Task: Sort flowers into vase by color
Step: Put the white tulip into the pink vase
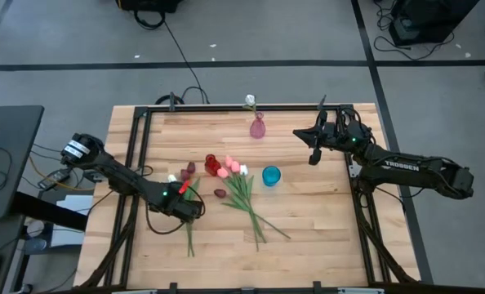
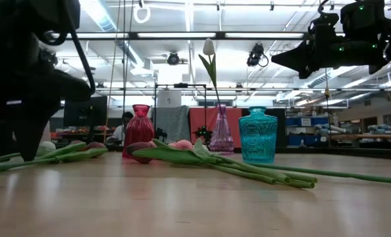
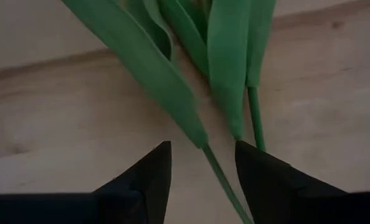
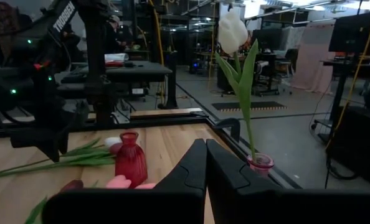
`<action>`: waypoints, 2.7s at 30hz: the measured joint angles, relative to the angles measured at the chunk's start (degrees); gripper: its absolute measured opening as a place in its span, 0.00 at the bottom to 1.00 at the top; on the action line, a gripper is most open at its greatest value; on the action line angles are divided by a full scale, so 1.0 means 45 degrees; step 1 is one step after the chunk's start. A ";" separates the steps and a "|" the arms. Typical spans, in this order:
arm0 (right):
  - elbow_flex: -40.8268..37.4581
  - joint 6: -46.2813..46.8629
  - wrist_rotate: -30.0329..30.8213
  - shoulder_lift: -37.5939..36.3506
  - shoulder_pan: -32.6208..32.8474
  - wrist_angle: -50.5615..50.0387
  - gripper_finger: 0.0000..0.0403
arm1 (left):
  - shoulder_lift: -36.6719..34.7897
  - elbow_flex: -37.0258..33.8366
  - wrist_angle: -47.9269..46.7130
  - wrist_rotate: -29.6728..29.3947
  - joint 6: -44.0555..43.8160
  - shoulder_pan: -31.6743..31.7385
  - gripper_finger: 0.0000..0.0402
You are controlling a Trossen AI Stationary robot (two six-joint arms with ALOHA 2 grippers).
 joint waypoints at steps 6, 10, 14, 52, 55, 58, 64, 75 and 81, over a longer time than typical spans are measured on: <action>0.0000 -0.0009 0.0000 0.0000 0.0000 0.0005 0.03 | -0.0028 -0.0332 0.0217 -0.0321 -0.0043 0.0010 0.32; 0.0000 -0.0009 0.0000 0.0000 0.0000 0.0005 0.03 | -0.0024 -0.0185 -0.0284 -0.0822 0.0286 0.0048 0.17; 0.0000 -0.0005 0.0000 0.0000 0.0000 -0.0020 0.03 | -0.0037 0.0709 -0.1327 -0.1372 0.0964 0.0029 0.03; -0.0010 -0.0009 -0.0032 -0.0001 -0.1192 0.0125 0.03 | 0.0010 0.4825 0.7164 -0.2686 2.3364 0.6840 0.02; -0.0010 0.0001 -0.0437 0.0000 -0.2260 0.0064 0.03 | 0.0010 0.4283 0.7720 -0.0142 2.4201 0.8247 0.02; -0.0010 0.0176 -0.0839 0.0000 -0.3116 -0.0083 0.03 | 0.0024 0.3505 1.0025 0.1904 2.4948 0.9013 0.02; -0.0010 0.0293 -0.1696 0.0000 -0.3930 -0.0044 0.03 | 0.0119 0.2907 1.5027 0.5179 2.4400 0.9763 0.02; -0.0010 0.0690 -0.2143 0.0000 -0.4095 0.1188 0.03 | 0.0041 0.2899 1.5457 0.5775 2.2735 1.0034 0.02; -0.0010 0.0833 -0.2749 0.0005 -0.4382 0.0954 0.03 | -0.0398 0.2907 1.6140 0.6895 2.2228 1.1154 0.02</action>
